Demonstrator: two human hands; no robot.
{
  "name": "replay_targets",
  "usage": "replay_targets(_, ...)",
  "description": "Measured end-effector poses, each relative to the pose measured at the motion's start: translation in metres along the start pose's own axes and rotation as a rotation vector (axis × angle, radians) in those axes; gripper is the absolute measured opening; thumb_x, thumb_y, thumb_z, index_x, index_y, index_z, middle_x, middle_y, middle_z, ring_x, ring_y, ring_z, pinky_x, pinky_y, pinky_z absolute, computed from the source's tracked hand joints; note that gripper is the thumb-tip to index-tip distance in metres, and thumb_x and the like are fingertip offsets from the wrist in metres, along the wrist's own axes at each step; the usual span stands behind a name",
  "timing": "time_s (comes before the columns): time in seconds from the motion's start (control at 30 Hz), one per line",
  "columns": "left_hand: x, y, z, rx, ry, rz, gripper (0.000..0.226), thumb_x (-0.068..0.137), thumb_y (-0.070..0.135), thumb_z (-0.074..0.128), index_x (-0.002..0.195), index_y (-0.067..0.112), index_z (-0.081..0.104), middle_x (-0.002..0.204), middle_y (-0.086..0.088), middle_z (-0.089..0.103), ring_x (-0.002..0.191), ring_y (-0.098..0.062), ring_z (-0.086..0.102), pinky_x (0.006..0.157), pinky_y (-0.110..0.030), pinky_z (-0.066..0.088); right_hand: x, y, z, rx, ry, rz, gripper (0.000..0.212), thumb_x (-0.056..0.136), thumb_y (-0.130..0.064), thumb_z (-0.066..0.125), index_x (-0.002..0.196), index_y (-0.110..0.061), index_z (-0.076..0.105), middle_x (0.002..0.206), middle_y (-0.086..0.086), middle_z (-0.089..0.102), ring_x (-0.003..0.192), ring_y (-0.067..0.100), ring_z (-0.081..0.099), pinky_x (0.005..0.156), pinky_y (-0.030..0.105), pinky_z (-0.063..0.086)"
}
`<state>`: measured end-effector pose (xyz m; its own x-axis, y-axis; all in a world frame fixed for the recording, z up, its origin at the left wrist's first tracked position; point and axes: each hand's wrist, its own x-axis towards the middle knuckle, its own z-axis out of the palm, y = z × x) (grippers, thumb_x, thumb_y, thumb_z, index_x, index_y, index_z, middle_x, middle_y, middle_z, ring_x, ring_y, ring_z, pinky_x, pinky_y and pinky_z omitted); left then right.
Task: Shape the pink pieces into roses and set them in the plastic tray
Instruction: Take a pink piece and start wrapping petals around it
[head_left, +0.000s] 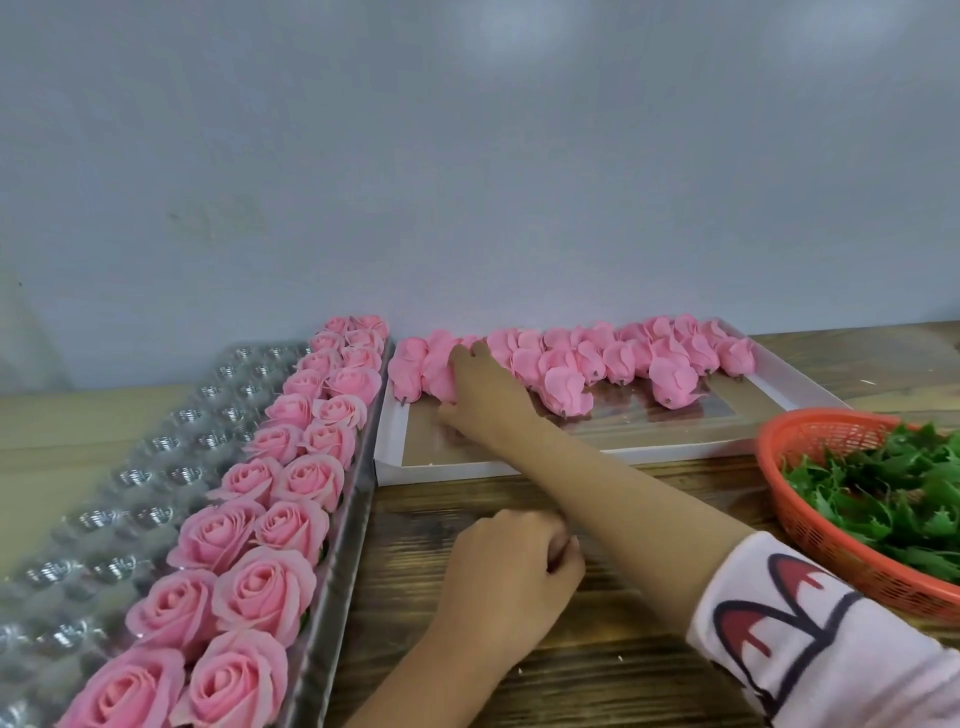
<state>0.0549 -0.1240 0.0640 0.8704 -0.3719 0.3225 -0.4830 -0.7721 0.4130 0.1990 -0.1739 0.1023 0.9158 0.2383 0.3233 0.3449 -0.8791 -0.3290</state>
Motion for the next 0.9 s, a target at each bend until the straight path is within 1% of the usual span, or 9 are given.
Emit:
replay_targets(0.1,-0.001,0.001,-0.002,-0.008,0.011,0.022,0.04,0.091,0.038,0.052,0.056,0.024,0.036,0.048,0.007,0.042,0.055,-0.005,0.05,0.05,-0.013,0.032,-0.015,0.004,-0.015,0.319,0.102,0.053,0.046,0.086,-0.011,0.064,0.127,-0.002,0.046,0.122,0.015,0.049,0.101,0.029,0.055,0.078,0.035,0.045)
replay_targets(0.23,-0.002,0.002,-0.003,-0.011,0.02,0.014,0.039,0.092,0.037,0.052,0.059,0.022,0.038,0.05,0.005,0.043,0.052,-0.01,0.049,0.059,-0.021,0.046,-0.046,0.009,-0.044,0.765,0.188,0.139,0.053,0.084,-0.009,0.071,0.131,-0.014,0.046,0.12,0.0,0.053,0.098,0.019,0.058,0.083,0.024,0.049)
replay_targets(0.3,-0.003,0.002,-0.004,-0.018,0.021,0.006,0.037,0.092,0.037,0.052,0.061,0.019,0.042,0.052,0.004,0.045,0.053,-0.011,0.05,0.065,-0.026,0.05,-0.07,0.013,-0.057,0.891,0.191,0.155,0.053,0.085,-0.011,0.073,0.131,-0.021,0.048,0.113,-0.016,0.051,0.094,-0.001,0.06,0.075,0.005,0.045)
replay_targets(0.4,-0.003,0.002,-0.003,-0.022,0.013,-0.01,0.036,0.091,0.039,0.052,0.061,0.02,0.044,0.051,0.006,0.044,0.056,-0.007,0.051,0.062,-0.019,0.046,-0.116,0.024,-0.068,1.021,0.162,0.122,0.045,0.086,-0.012,0.074,0.122,-0.029,0.053,0.113,-0.021,0.054,0.095,-0.026,0.055,0.074,-0.004,0.041)
replay_targets(0.5,-0.002,0.002,-0.002,-0.007,0.02,-0.031,0.037,0.089,0.04,0.053,0.058,0.023,0.043,0.048,0.008,0.042,0.059,0.001,0.051,0.052,-0.012,0.03,-0.158,0.037,-0.066,1.114,0.106,0.128,0.045,0.085,-0.007,0.074,0.12,-0.029,0.057,0.116,-0.006,0.069,0.109,-0.002,0.064,0.089,0.014,0.051)
replay_targets(0.57,-0.002,0.002,-0.002,0.015,0.018,-0.043,0.037,0.088,0.041,0.055,0.057,0.025,0.043,0.048,0.008,0.043,0.059,0.004,0.05,0.05,-0.012,0.025,-0.173,0.045,-0.059,1.177,0.111,0.134,0.047,0.084,0.001,0.072,0.122,-0.023,0.057,0.116,0.001,0.071,0.11,0.012,0.068,0.088,0.02,0.053)
replay_targets(0.73,-0.003,0.006,-0.002,0.003,-0.003,-0.07,0.031,0.079,0.054,0.059,0.06,0.035,0.044,0.056,0.014,0.051,0.06,0.003,0.053,0.052,-0.013,0.03,-0.181,0.054,-0.054,1.086,0.163,0.126,0.051,0.082,0.008,0.072,0.123,-0.018,0.056,0.114,0.001,0.071,0.106,0.013,0.067,0.085,0.023,0.053)
replay_targets(0.83,-0.004,0.009,-0.003,-0.001,-0.008,-0.087,0.026,0.073,0.064,0.055,0.066,0.043,0.043,0.061,0.018,0.053,0.061,0.004,0.052,0.05,-0.013,0.029,-0.182,0.054,-0.054,0.994,0.143,0.127,0.054,0.081,0.004,0.075,0.123,-0.022,0.056,0.112,0.002,0.071,0.104,0.02,0.066,0.088,0.043,0.054)
replay_targets(0.9,-0.003,0.009,-0.003,-0.037,-0.018,-0.11,0.02,0.075,0.065,0.053,0.076,0.046,0.048,0.065,0.019,0.054,0.062,0.004,0.053,0.05,-0.012,0.03,-0.183,0.053,-0.055,0.978,0.114,0.121,0.055,0.08,0.003,0.077,0.123,-0.023,0.056,0.111,0.001,0.072,0.103,0.02,0.067,0.093,0.05,0.052)
